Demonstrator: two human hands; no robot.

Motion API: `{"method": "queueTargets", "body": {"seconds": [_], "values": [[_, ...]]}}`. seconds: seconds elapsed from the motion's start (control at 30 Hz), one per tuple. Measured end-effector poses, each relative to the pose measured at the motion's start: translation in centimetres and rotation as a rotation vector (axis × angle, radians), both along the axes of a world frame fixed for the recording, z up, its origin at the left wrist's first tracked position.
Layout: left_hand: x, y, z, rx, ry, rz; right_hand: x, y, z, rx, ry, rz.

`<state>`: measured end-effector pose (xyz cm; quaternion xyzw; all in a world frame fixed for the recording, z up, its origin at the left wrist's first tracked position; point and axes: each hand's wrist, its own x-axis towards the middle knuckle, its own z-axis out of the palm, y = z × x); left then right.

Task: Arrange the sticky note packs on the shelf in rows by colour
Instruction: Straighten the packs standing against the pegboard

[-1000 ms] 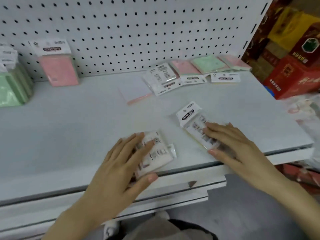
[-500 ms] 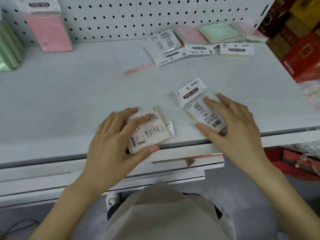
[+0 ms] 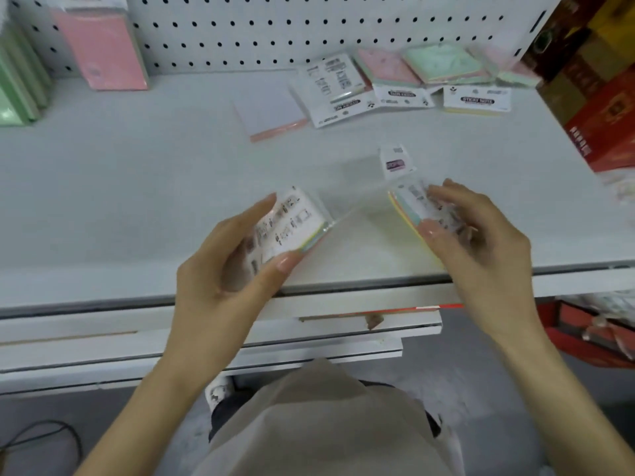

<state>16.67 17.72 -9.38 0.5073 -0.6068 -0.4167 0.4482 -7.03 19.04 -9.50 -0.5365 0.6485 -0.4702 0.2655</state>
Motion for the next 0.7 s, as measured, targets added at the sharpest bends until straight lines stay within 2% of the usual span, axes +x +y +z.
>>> {"method": "queueTargets", "body": {"seconds": [0.13,0.17,0.27,0.37,0.47,0.6,0.7], "values": [[-1.1,0.4,1.5,0.184,0.275,-0.049,1.8,-0.3,2.5,0.162,-0.955,0.116],[-1.3,0.5,1.7,0.265,0.372,-0.047,2.3,-0.3,2.9,0.224,-1.130,0.155],[-1.5,0.7,2.5,0.465,0.624,-0.069,3.6,-0.3,3.1,0.351,-1.395,0.260],[-0.6,0.8,2.9,0.506,0.743,-0.097,4.9,-0.4,2.8,0.400,-1.512,0.342],[1.2,0.8,2.7,0.572,0.760,-0.035,6.2,-0.4,2.4,0.376,-1.501,0.307],[3.9,0.5,2.5,0.582,0.651,0.069,8.7,-0.5,2.3,0.370,-1.299,0.184],[6.5,-0.2,2.2,0.568,0.608,0.135,10.6,-0.8,2.6,0.370,-1.059,0.184]]}}
